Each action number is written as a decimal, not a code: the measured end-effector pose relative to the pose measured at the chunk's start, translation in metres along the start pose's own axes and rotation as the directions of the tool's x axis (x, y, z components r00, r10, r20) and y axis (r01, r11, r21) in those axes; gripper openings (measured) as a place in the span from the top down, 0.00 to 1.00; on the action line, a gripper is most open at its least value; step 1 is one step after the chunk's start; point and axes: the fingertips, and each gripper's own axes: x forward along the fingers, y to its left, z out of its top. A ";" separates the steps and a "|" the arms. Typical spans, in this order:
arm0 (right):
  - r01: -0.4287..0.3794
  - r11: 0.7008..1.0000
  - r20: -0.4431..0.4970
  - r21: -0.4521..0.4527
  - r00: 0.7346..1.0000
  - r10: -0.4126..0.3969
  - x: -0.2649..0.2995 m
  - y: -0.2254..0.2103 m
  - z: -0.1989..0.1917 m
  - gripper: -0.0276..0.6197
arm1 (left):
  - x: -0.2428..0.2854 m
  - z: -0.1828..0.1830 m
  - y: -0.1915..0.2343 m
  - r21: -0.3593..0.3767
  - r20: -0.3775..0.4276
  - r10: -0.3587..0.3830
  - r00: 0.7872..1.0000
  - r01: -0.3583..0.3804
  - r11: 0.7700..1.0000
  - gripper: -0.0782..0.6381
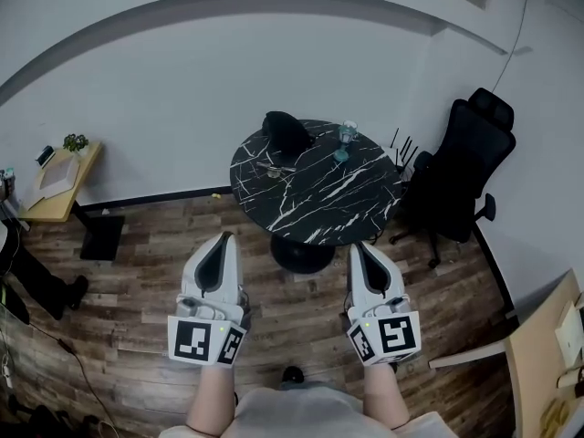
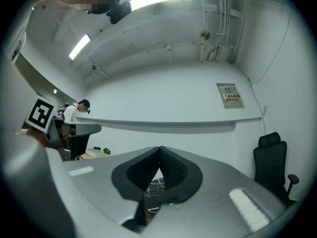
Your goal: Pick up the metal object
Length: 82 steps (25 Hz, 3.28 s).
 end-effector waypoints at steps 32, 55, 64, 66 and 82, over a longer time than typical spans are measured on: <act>0.029 0.999 -0.021 0.016 0.999 -0.029 0.158 -0.056 -0.039 0.96 | 0.146 -0.056 0.082 -0.018 -0.028 -0.002 1.000 0.001 1.000 0.88; 0.139 0.990 -0.006 0.024 0.990 -0.139 0.273 -0.047 -0.063 0.96 | 0.235 -0.080 0.180 -0.035 -0.022 -0.109 0.994 0.108 0.993 0.88; 0.204 0.979 -0.064 0.012 0.977 -0.203 0.277 -0.060 -0.082 0.96 | 0.262 -0.110 0.180 -0.098 -0.056 -0.169 0.984 0.163 0.982 0.88; 0.212 0.977 -0.076 0.014 0.975 -0.210 0.281 -0.065 -0.087 0.96 | 0.268 -0.116 0.180 -0.105 -0.065 -0.175 0.982 0.168 0.980 0.88; 0.131 0.991 -0.071 -0.005 0.989 -0.131 0.374 -0.110 -0.093 0.96 | 0.347 -0.138 0.208 -0.108 -0.058 -0.108 0.992 0.101 0.989 0.88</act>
